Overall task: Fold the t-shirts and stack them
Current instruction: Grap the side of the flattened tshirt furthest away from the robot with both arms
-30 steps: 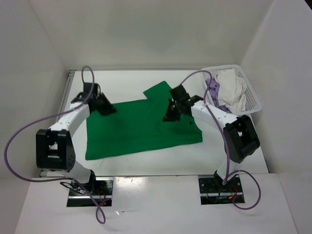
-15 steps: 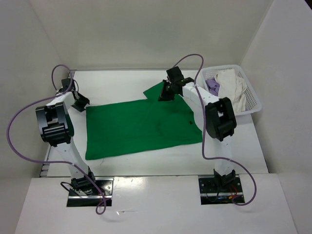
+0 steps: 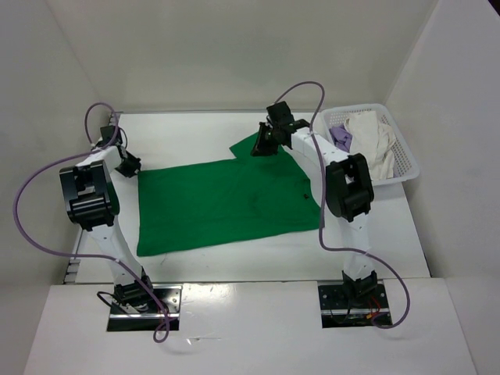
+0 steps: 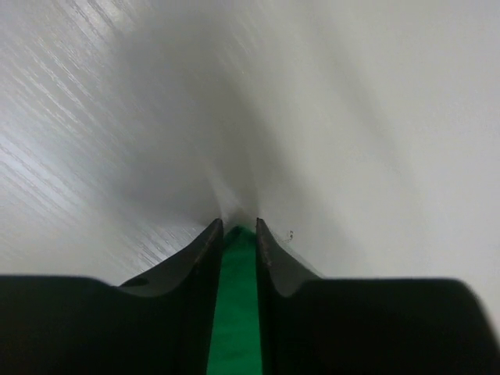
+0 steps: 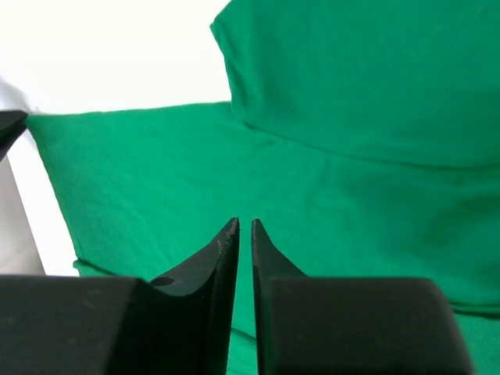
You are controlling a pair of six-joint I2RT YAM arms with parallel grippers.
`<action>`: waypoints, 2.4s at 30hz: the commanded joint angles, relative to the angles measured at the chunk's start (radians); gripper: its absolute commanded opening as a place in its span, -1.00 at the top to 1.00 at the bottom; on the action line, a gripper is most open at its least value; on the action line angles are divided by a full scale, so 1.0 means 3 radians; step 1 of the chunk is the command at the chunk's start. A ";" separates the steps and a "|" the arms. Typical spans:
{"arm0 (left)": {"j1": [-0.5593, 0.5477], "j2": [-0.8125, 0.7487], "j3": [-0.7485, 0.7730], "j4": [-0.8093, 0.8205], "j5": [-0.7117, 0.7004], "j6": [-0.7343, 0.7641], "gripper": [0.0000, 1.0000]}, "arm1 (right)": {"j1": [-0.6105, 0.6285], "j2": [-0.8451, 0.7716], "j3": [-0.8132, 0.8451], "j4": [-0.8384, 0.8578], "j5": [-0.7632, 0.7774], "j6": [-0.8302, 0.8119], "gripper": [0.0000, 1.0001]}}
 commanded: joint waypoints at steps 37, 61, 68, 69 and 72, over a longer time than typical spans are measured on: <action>-0.0271 0.0484 0.0929 -0.0142 0.0381 0.0165 1.00 | -0.0556 0.2317 0.3364 -0.0550 0.1249 -0.0312 -0.06; -0.0271 0.0351 0.0714 -0.0050 0.0447 0.0124 1.00 | -0.0622 0.2399 0.3558 -0.0550 0.0523 0.0138 1.00; -0.0271 -0.0001 0.0321 0.0159 0.0514 0.0124 1.00 | -0.0622 0.1639 0.3395 -0.1081 0.0364 -0.0026 1.00; -0.0271 -0.0037 0.0260 0.0160 0.0514 0.0124 1.00 | -0.0622 0.1541 0.3212 -0.1188 0.0364 -0.0077 1.00; -0.0195 -0.0149 0.0177 0.0160 0.0560 0.0124 1.00 | -0.0622 0.0994 0.2499 -0.1139 0.0364 -0.0108 1.00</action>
